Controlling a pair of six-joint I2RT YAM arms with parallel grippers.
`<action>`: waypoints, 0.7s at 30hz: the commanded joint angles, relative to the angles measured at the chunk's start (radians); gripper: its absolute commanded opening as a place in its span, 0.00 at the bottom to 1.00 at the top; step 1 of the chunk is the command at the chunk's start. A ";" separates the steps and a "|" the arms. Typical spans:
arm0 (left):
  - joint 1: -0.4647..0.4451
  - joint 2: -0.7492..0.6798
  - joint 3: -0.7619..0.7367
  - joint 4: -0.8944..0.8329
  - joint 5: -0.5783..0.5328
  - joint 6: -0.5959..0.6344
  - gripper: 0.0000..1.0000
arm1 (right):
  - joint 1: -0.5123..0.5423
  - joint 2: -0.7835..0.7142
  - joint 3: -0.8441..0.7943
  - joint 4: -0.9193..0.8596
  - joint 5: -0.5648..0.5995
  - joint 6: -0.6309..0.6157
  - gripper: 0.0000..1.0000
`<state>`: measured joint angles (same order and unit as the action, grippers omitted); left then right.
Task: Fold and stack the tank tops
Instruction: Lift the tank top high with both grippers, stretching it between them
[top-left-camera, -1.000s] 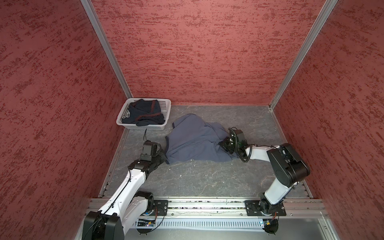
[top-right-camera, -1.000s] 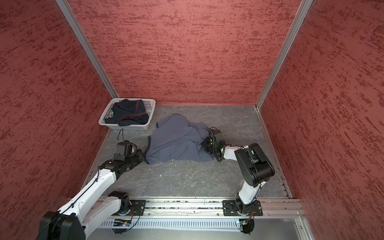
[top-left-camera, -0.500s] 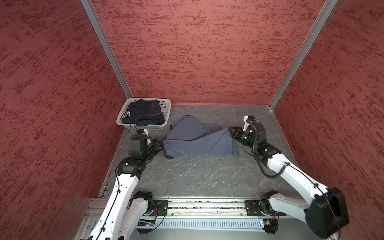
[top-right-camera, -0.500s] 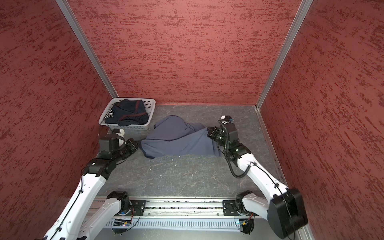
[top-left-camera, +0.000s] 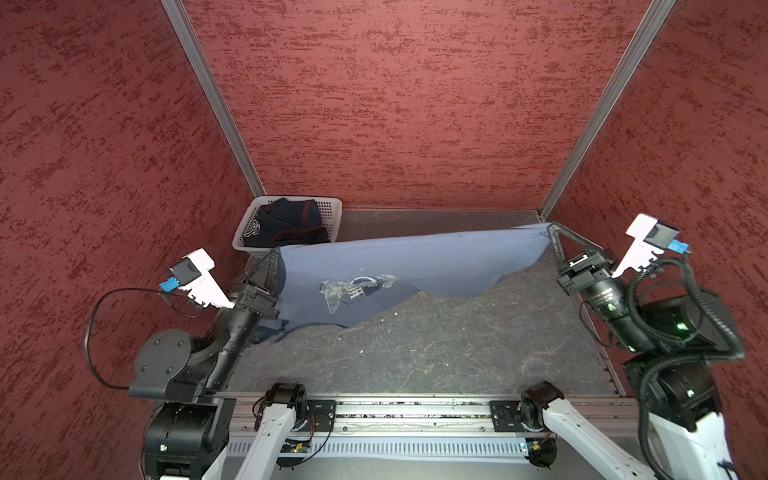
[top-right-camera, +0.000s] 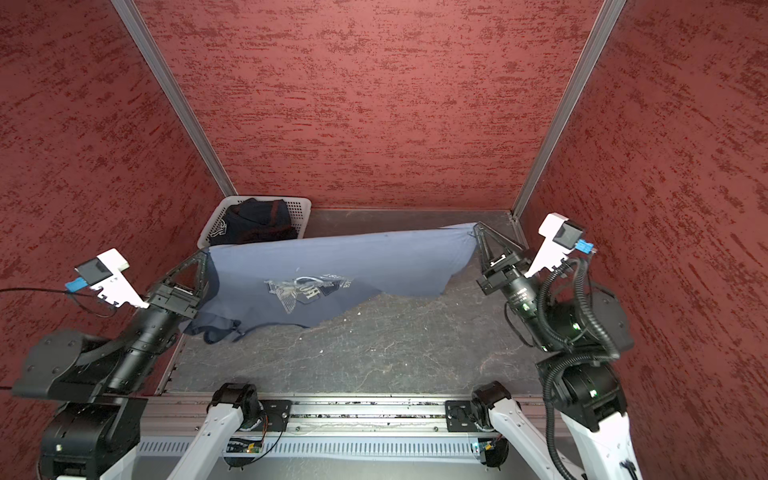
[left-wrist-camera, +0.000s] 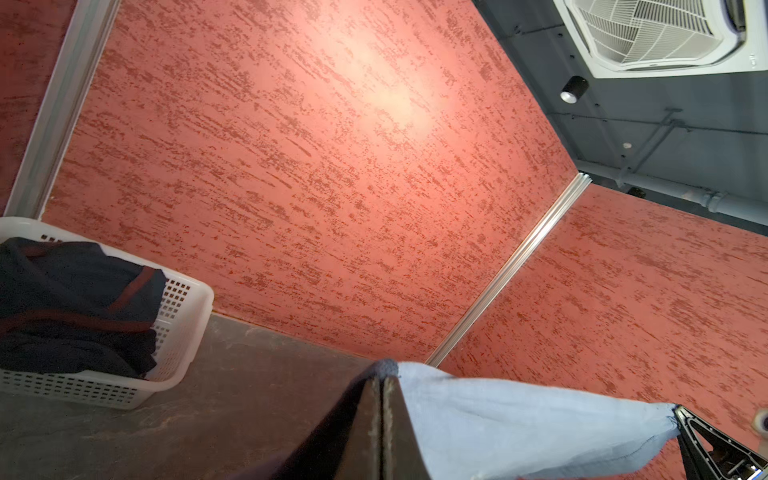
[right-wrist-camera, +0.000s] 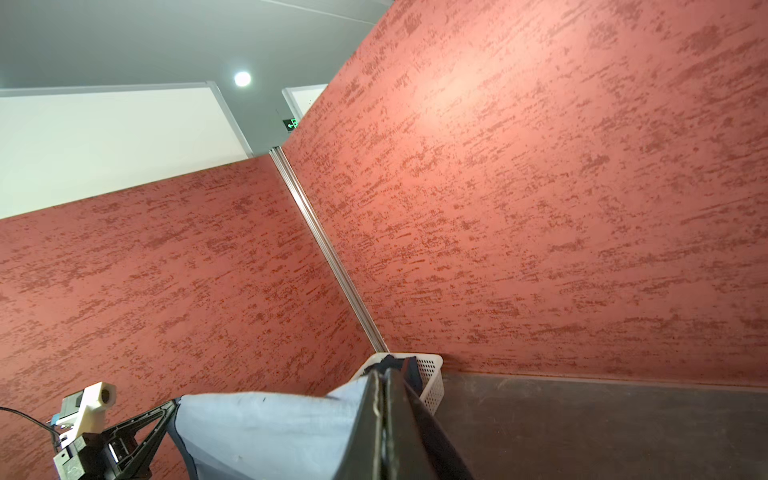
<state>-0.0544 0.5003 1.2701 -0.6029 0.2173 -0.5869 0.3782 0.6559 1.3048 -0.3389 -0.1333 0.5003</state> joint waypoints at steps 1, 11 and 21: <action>0.006 0.063 0.005 -0.023 0.020 0.025 0.00 | -0.001 0.052 0.016 -0.113 0.086 -0.040 0.00; -0.011 0.394 0.061 0.042 0.056 0.021 0.00 | -0.023 0.328 0.170 -0.148 0.311 -0.158 0.00; -0.120 0.840 0.435 0.130 -0.020 0.098 0.00 | -0.268 0.727 0.546 -0.160 0.181 -0.172 0.00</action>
<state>-0.1699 1.2819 1.5734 -0.5503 0.2237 -0.5362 0.1650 1.3483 1.7302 -0.5034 0.0902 0.3370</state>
